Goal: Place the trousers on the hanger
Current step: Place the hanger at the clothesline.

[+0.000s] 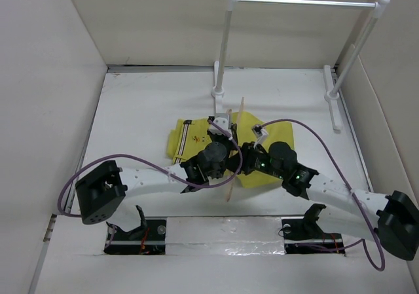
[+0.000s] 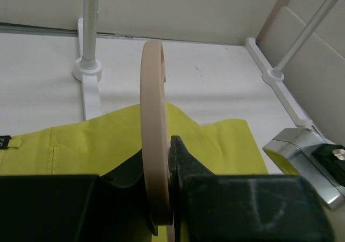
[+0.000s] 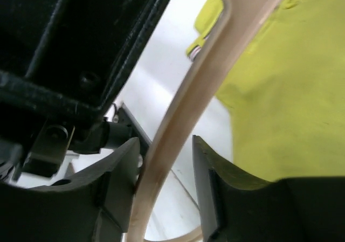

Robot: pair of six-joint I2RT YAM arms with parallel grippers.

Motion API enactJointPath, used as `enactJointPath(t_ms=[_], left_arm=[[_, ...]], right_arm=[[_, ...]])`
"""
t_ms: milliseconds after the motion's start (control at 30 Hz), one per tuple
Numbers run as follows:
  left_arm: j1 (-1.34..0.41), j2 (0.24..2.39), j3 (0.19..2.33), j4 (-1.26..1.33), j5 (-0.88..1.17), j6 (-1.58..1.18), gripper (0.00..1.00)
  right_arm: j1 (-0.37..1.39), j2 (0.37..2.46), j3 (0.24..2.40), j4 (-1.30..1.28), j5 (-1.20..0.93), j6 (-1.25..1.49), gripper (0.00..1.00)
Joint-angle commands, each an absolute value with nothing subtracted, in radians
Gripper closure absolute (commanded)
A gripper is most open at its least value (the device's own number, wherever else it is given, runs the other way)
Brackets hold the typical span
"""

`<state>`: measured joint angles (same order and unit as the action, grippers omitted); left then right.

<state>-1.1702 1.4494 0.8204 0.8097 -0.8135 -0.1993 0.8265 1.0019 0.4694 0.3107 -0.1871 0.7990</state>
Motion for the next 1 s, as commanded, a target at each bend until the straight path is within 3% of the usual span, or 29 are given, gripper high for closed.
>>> enactJointPath(t_ms=[0,167,367,400,500,567,700,967], left_arm=[[-1.177,1.353,0.847,0.969,-0.784,-0.230,1.00],[-1.177,1.344,0.850,0.957,-0.795,-0.230,1.00],[-1.167,1.322,0.882,0.908,-0.764,-0.230,0.96],[-1.167,1.312,0.891,0.902,-0.752,-0.230,0.81],[-1.167,1.250,0.931,0.845,-0.680,-0.235,0.60],[-1.167,1.210,0.975,0.795,-0.666,-0.213,0.52],[-1.158,1.126,0.967,0.802,-0.657,-0.181,0.46],[-1.146,0.970,0.868,0.812,-0.696,-0.181,0.47]], right_arm=[[0.839,1.060,0.505,0.422,-0.193,0.807,0.57],[0.859,1.063,0.511,0.457,-0.175,0.825,0.81],[0.859,0.971,0.535,0.440,-0.130,0.834,0.94],[0.859,0.960,0.548,0.428,-0.123,0.833,0.95],[0.827,0.918,0.606,0.379,-0.123,0.822,0.97],[0.790,0.899,0.646,0.370,-0.138,0.822,1.00],[0.692,0.894,0.702,0.373,-0.221,0.850,1.00],[0.462,0.902,0.801,0.477,-0.402,0.945,1.00]])
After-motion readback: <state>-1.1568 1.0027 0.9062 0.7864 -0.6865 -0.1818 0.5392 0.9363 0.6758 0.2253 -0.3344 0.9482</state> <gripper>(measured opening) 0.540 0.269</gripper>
